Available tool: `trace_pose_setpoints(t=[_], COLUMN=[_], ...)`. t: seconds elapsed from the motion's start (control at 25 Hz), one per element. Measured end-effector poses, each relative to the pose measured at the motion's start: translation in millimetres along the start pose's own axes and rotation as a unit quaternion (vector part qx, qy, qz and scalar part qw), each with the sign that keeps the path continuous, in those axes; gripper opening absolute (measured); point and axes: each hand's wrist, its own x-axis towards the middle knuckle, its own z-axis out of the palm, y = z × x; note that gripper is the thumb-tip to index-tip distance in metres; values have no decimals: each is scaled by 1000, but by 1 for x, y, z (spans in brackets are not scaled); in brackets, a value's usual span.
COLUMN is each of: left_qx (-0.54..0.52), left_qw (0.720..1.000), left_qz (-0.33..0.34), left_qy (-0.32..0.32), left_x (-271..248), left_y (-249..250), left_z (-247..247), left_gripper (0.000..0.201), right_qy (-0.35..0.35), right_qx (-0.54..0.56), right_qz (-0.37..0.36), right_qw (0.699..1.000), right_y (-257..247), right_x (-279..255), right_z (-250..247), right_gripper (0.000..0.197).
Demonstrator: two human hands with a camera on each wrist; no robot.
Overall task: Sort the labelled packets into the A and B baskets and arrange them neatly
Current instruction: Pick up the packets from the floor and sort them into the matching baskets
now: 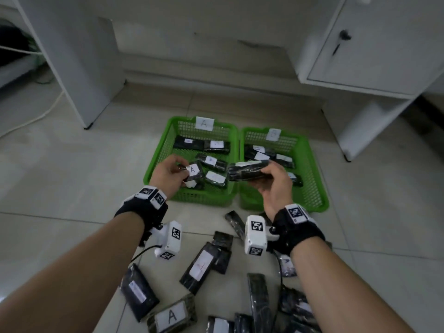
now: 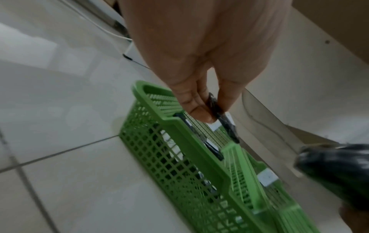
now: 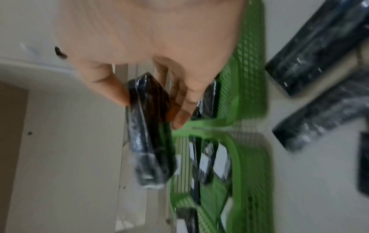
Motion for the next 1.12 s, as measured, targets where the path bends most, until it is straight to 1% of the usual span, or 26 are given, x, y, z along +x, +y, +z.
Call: trace_pose_setpoints(t=[0.04,0.08,0.12,0.2,0.24,0.28,0.32,0.4,0.44,0.48,0.56,0.6,0.64,0.68,0.72,0.76,0.8,0.84,0.88,0.92,0.96,1.0,1.04,1.08,1.12], left_qx=[50,94,134,221,281,344,399,471,490,509,553,570,575,567,552,531,511,489,462,433,409,397,401,418,444], left_qw=[999,995,990,974,958,936,911,865,850,837,809,800,797,803,813,825,838,851,867,884,897,903,899,888,871], left_qz=[15,24,23,6,-3,-13,-24,-44,-51,-55,-56,-49,-40,-32,-27,-24,-23,-19,-11,6,20,30,32,26,14], left_qy=[-8,-22,-36,-54,-58,-73,-100,-166,-186,-194,-190,-182,-178,-180,-185,-190,-190,-189,-184,-177,-167,-163,-171,-189,-211], left_x=[3,6,9,9,9,10,11,15,17,19,17,16,16,16,17,18,20,22,23,24,25,25,27,30,33], left_y=[0,0,1,3,6,7,7,8,6,4,0,-1,-2,-3,-3,-3,-4,-5,-5,-6,-8,-8,-10,-11,-14], left_z=[10,22,35,56,64,68,72,75,77,78,79,79,79,79,77,75,73,70,69,67,67,66,65,64,64], left_gripper=[22,20,18,14,11,13,17,28,33,39,52,56,57,56,53,48,44,40,37,34,32,31,30,33,37], right_qy=[18,39,60,73,67,54,40,19,23,31,43,45,43,40,35,31,26,25,21,13,-2,-15,-24,-27,-21], right_qx=[-43,-121,-220,-385,-443,-485,-514,-544,-571,-619,-713,-744,-759,-755,-733,-704,-677,-663,-661,-672,-697,-722,-742,-754,-756], right_qz=[-13,-31,-49,-69,-75,-76,-71,-68,-78,-92,-91,-79,-67,-66,-73,-92,-120,-142,-150,-134,-104,-73,-55,-53,-75], right_qw=[999,991,972,917,891,869,854,836,817,779,694,662,646,651,675,704,726,735,735,728,710,688,668,654,650], right_y=[-7,-14,-20,-25,-24,-21,-15,-5,-1,1,2,2,2,1,2,3,2,0,-2,-5,-6,-7,-5,-4,-1], right_x=[10,18,28,40,46,49,50,48,49,49,51,53,54,54,54,54,54,54,55,57,59,58,57,57,56], right_z=[-9,-19,-30,-46,-54,-59,-64,-65,-64,-62,-63,-65,-69,-73,-79,-83,-87,-90,-92,-95,-96,-97,-98,-98,-100], right_gripper=[26,36,44,55,57,58,59,56,53,49,48,47,44,37,33,32,33,32,27,20,16,24,32,36,36])
